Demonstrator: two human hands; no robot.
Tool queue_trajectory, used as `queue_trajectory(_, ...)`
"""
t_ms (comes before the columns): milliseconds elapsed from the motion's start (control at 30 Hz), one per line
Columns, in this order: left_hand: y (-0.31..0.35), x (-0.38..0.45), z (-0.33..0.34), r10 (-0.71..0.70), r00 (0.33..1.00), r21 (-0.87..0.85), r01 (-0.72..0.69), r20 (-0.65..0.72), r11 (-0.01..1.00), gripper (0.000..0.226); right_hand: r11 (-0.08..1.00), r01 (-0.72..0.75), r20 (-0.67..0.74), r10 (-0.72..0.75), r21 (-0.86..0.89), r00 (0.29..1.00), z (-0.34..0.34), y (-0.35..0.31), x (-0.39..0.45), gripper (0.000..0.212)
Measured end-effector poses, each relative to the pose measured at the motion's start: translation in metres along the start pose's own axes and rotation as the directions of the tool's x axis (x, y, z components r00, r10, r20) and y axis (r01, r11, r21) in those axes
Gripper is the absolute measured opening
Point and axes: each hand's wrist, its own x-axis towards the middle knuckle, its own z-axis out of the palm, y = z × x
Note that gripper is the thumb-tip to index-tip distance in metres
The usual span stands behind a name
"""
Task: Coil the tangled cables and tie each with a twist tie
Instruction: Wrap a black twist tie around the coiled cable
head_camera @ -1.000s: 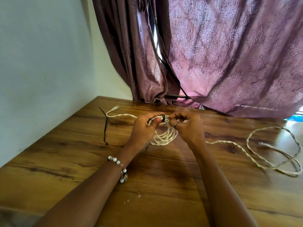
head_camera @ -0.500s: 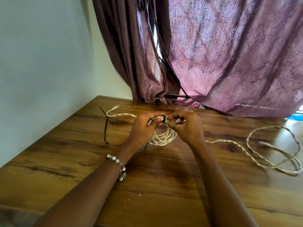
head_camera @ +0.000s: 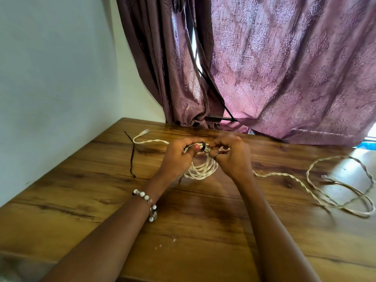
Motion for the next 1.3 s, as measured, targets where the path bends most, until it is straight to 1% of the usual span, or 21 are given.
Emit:
queue_trajectory(167, 0.001, -0.001, -0.003, 0.018, 0.999, 0.076, -0.02, 0.029, 0.997, 0.027, 1.0, 0.008, 0.005, -0.008, -0.002, 1.0, 0.002, 0.002, 0.0, 0.018)
queue_trajectory(400, 0.004, -0.001, -0.006, 0.055, 0.998, 0.098, -0.058, 0.032, 0.994, 0.027, 0.999, -0.031, 0.011, 0.031, 0.009, 0.999, 0.003, 0.002, 0.0, 0.02)
queue_trajectory(467, 0.004, -0.001, -0.007, 0.074, 0.997, 0.1, -0.078, 0.037, 0.992, 0.027, 0.996, -0.068, 0.006, 0.068, 0.051, 0.998, 0.003, 0.001, 0.0, 0.021)
queue_trajectory(600, 0.004, -0.002, -0.006, 0.107, 0.991, 0.114, -0.115, 0.077, 0.987, 0.028, 0.973, -0.135, 0.023, 0.133, 0.185, 0.991, 0.002, -0.003, -0.001, 0.021)
queue_trajectory(667, 0.005, -0.003, -0.005, 0.111, 0.991, 0.114, -0.119, 0.076, 0.986, 0.028, 0.952, -0.18, 0.038, 0.176, 0.249, 0.984, 0.002, -0.005, -0.002, 0.022)
queue_trajectory(733, 0.005, -0.003, -0.005, 0.107, 0.993, 0.103, -0.112, 0.055, 0.988, 0.028, 0.897, -0.257, 0.061, 0.253, 0.359, 0.966, 0.002, -0.006, -0.002, 0.023)
queue_trajectory(800, 0.005, -0.002, -0.005, 0.099, 0.994, 0.09, -0.102, 0.04, 0.991, 0.027, 0.789, -0.352, 0.109, 0.346, 0.503, 0.932, 0.0, -0.007, -0.002, 0.019)
queue_trajectory(867, 0.004, -0.002, -0.004, 0.09, 0.995, 0.081, -0.093, 0.036, 0.992, 0.026, 0.67, -0.421, 0.152, 0.422, 0.612, 0.894, -0.001, -0.01, -0.003, 0.014)
queue_trajectory(967, 0.002, -0.001, -0.003, 0.101, 0.994, 0.078, -0.103, 0.04, 0.992, 0.027, 0.529, -0.474, 0.189, 0.504, 0.704, 0.843, 0.0, -0.013, -0.003, 0.013)
queue_trajectory(1033, 0.0, -0.001, -0.002, 0.103, 0.994, 0.087, -0.107, 0.047, 0.99, 0.027, 0.456, -0.49, 0.221, 0.525, 0.743, 0.822, 0.001, -0.014, -0.003, 0.014)
queue_trajectory(1067, 0.0, 0.0, -0.002, 0.097, 0.994, 0.088, -0.101, 0.045, 0.991, 0.027, 0.449, -0.493, 0.222, 0.529, 0.745, 0.819, 0.001, -0.013, -0.003, 0.015)
queue_trajectory(1100, 0.0, 0.0, -0.002, 0.089, 0.995, 0.087, -0.092, 0.039, 0.992, 0.027, 0.465, -0.492, 0.214, 0.529, 0.736, 0.821, 0.0, -0.011, -0.003, 0.016)
queue_trajectory(1200, 0.001, -0.001, -0.002, 0.075, 0.997, 0.091, -0.075, 0.007, 0.993, 0.025, 0.578, -0.5, 0.177, 0.523, 0.645, 0.834, -0.001, -0.005, -0.002, 0.019)
queue_trajectory(1300, 0.002, -0.001, -0.002, 0.07, 0.998, 0.118, -0.07, 0.008, 0.991, 0.025, 0.675, -0.501, 0.166, 0.498, 0.542, 0.851, 0.0, -0.002, -0.002, 0.019)
